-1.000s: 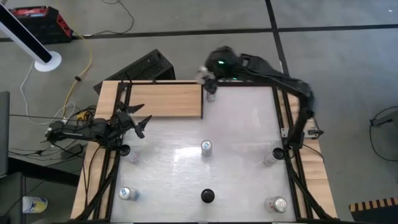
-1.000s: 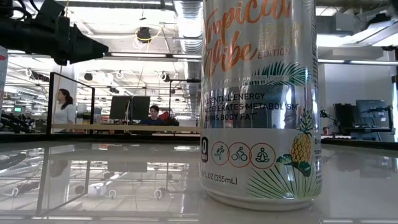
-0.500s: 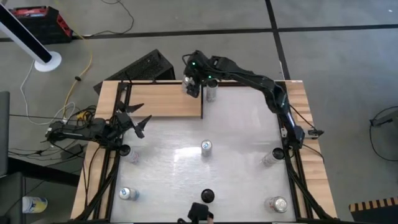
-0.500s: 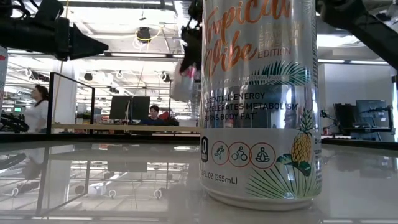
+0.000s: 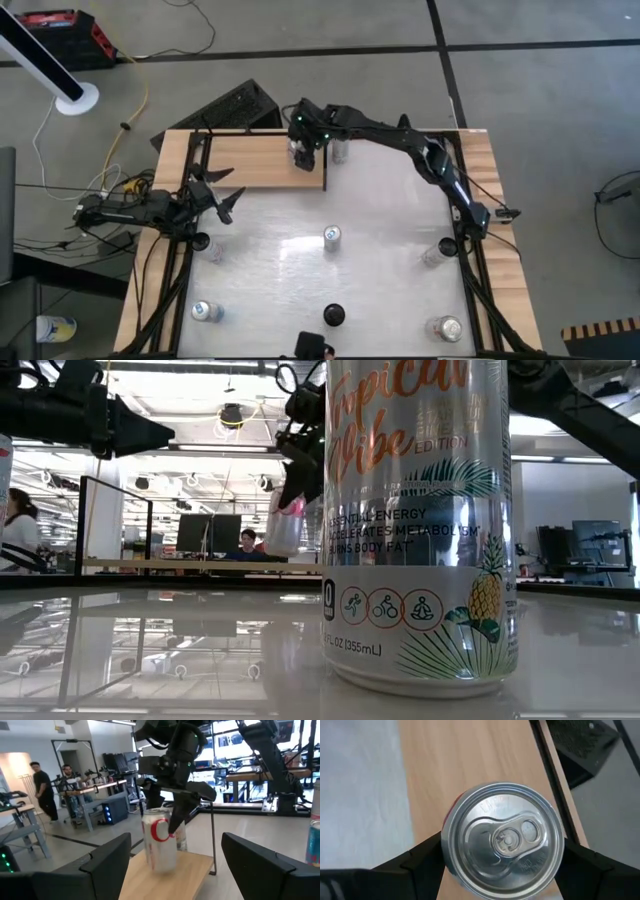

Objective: Place canned beverage on shelf
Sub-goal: Put the top silver-red soda can on the shelf

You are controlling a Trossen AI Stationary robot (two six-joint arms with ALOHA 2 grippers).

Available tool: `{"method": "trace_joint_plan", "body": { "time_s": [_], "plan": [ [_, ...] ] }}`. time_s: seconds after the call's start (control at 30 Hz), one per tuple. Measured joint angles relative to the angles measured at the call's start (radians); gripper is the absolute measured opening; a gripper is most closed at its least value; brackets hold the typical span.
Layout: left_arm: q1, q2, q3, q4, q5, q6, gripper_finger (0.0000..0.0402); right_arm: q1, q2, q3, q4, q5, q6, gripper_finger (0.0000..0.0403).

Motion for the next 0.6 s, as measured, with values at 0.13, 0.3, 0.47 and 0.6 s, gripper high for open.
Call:
{"method": "trace_joint_plan", "body": {
  "time_s": [0.13, 0.3, 0.47, 0.6],
  "plan": [
    [0.000, 0.000, 0.000, -0.008, 0.000, -0.011, 0.0300, 0.001, 0.012, 0.002, -0.018, -0.004, 0.001, 0.0324],
    [0.000, 0.000, 0.000, -0.009, -0.001, -0.012, 0.0300, -0.006, 0.014, 0.002, -0.033, -0.004, 0.012, 0.0337],
    [0.000, 0.000, 0.000, -0.009, -0.001, -0.012, 0.0300, -0.005, 0.013, 0.002, -0.047, -0.006, 0.012, 0.0387],
    [0.000, 0.000, 0.000, -0.009, -0.001, -0.012, 0.0300, -0.005, 0.013, 0.010, -0.058, -0.007, -0.011, 0.0371]
  ]
}}
